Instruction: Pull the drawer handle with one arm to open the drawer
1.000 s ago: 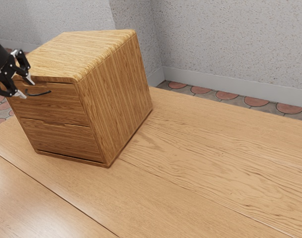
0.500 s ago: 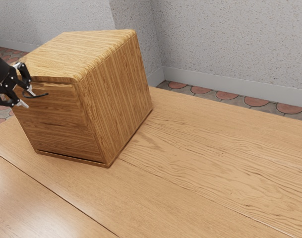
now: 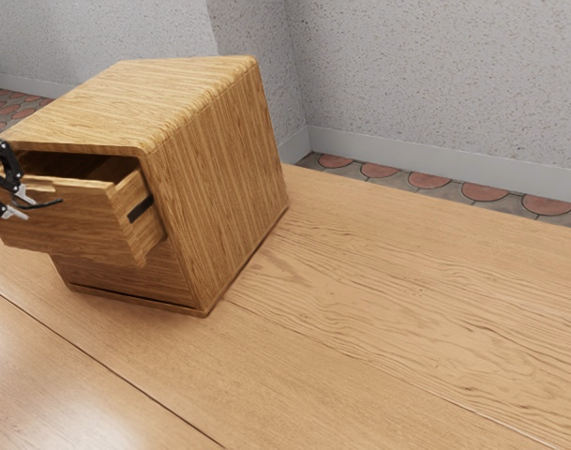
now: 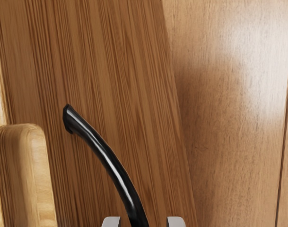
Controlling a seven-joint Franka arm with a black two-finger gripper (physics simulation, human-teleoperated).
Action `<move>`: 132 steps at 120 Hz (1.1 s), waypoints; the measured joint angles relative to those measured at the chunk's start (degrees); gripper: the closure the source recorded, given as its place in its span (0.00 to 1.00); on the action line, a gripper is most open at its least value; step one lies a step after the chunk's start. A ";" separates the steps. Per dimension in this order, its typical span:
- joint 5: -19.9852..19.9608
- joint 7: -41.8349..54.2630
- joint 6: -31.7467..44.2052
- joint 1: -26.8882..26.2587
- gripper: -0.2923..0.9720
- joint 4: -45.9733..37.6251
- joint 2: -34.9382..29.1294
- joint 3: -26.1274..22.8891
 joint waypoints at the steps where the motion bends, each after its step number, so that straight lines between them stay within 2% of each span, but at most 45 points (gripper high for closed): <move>1: 0.03 0.03 0.02 -0.23 0.74 -0.20 -0.24 0.25; 20: 1.33 0.65 0.26 -3.35 0.74 -3.76 -5.06 3.48; 53: 3.44 1.32 0.25 -5.65 0.75 -7.87 -12.10 7.06; 132: 9.18 0.62 -4.73 -7.41 0.75 -12.24 -21.81 8.26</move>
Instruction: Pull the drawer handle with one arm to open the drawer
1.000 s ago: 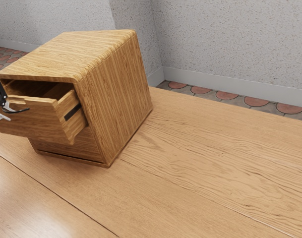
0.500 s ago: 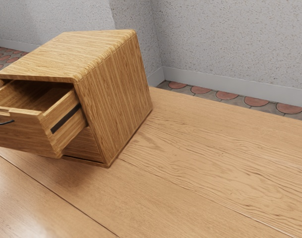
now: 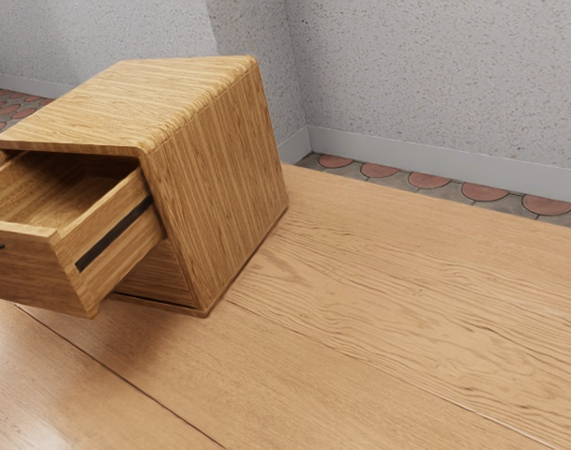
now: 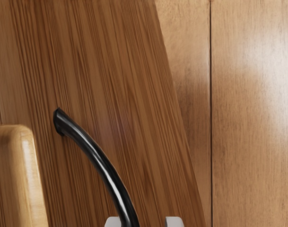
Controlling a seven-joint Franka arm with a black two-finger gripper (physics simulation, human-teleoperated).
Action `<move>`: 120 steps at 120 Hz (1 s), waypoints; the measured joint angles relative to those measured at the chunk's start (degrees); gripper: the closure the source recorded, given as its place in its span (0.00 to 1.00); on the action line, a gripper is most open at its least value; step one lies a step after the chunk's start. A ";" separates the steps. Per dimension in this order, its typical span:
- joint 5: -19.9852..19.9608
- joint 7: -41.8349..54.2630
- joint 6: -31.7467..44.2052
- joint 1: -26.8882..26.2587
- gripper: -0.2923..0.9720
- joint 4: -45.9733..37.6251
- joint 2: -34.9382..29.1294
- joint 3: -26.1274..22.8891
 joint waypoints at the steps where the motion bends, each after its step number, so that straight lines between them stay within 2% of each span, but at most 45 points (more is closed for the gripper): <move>1: 0.03 -0.02 -0.09 0.00 0.75 -0.06 -0.15 0.00; 49: 2.41 -1.45 -4.54 0.14 0.75 -2.31 -6.43 0.07; 82: 3.33 -2.32 -7.02 0.21 0.75 -2.58 -8.19 0.07; 120: 3.87 -2.97 -8.68 0.34 0.62 -1.83 -8.53 0.04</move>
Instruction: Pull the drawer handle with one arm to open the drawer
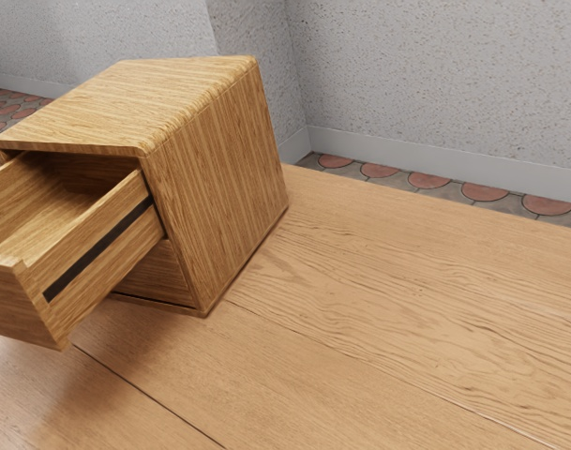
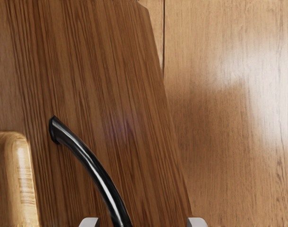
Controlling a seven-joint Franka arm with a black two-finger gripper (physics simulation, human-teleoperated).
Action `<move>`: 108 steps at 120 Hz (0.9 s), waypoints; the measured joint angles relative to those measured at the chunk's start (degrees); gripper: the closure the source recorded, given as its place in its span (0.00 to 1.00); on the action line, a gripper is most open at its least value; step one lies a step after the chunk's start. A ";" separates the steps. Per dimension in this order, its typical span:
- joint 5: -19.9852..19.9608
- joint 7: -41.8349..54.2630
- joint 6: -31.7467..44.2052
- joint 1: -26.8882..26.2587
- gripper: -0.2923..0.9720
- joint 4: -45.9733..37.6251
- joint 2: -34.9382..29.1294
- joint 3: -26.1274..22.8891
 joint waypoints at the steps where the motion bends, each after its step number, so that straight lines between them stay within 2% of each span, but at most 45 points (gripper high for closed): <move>1: 0.00 -0.01 -0.04 0.00 0.62 0.04 -0.02 -0.02; 22: -0.20 -0.23 -1.77 -0.01 0.59 3.23 -0.41 -0.83; 35: -0.28 -0.89 -4.84 0.22 0.56 9.68 1.26 -4.71; 42: -0.19 -1.78 -7.89 1.14 0.55 15.75 5.33 -8.92; 50: -0.13 -3.32 -12.56 1.55 0.52 25.16 13.74 -13.59; 63: -0.42 -6.84 -20.36 0.06 0.45 37.37 28.14 -17.19; 77: -1.72 -11.76 -26.26 -0.57 0.36 41.33 35.82 -18.74; 93: -2.47 -17.90 -29.99 -2.45 0.30 46.10 43.48 -18.90; 108: -2.95 -24.40 -31.84 -2.87 0.27 47.87 45.76 -18.66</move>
